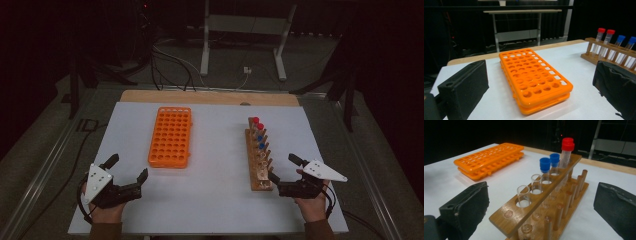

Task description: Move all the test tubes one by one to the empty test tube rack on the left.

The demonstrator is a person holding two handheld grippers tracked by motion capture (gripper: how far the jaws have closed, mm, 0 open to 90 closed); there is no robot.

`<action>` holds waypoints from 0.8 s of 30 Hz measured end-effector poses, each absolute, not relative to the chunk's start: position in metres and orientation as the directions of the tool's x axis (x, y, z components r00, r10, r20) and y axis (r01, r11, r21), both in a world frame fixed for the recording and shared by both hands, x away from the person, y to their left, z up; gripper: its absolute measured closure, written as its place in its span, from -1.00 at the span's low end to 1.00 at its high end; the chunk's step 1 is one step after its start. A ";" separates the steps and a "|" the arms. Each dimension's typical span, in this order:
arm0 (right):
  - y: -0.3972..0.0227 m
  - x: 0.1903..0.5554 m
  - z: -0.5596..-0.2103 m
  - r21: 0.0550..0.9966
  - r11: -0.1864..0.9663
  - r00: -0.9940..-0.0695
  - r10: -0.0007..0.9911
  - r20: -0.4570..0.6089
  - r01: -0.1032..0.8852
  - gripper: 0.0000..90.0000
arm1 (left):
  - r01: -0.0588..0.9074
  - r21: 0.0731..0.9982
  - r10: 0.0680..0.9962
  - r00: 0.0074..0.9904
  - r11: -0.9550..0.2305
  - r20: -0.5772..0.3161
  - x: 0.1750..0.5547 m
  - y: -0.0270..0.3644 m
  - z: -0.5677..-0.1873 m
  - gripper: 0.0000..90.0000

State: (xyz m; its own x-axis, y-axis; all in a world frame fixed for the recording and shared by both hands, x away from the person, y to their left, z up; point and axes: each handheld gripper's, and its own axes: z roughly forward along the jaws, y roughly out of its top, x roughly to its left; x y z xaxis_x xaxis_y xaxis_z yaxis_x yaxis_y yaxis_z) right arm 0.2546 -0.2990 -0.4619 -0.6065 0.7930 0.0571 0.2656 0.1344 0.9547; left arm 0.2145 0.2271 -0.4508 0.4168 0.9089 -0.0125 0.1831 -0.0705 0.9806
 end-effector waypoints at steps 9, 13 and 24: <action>-0.301 0.255 -0.456 0.960 0.124 -0.608 0.792 0.058 0.253 -0.99 | 0.190 0.979 0.914 0.405 -0.068 -0.015 0.215 0.225 -0.454 -0.98; -0.299 0.255 -0.452 0.957 0.134 -0.614 0.788 0.054 0.257 -0.99 | 0.193 0.978 0.913 0.408 -0.075 -0.011 0.216 0.220 -0.456 -0.97; -0.280 0.270 -0.450 0.907 0.246 -0.657 0.752 0.045 0.343 -0.63 | 0.209 0.974 0.913 0.407 -0.087 -0.006 0.218 0.213 -0.463 -0.94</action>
State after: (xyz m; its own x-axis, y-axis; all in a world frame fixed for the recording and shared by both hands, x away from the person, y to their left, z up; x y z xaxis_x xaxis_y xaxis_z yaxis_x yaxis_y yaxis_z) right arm 0.2700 -0.2805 -0.4500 -0.6575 0.7522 0.0446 0.3429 0.2459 0.9066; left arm 0.2183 0.2134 -0.4628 0.4072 0.9133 -0.0063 0.2091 -0.0865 0.9741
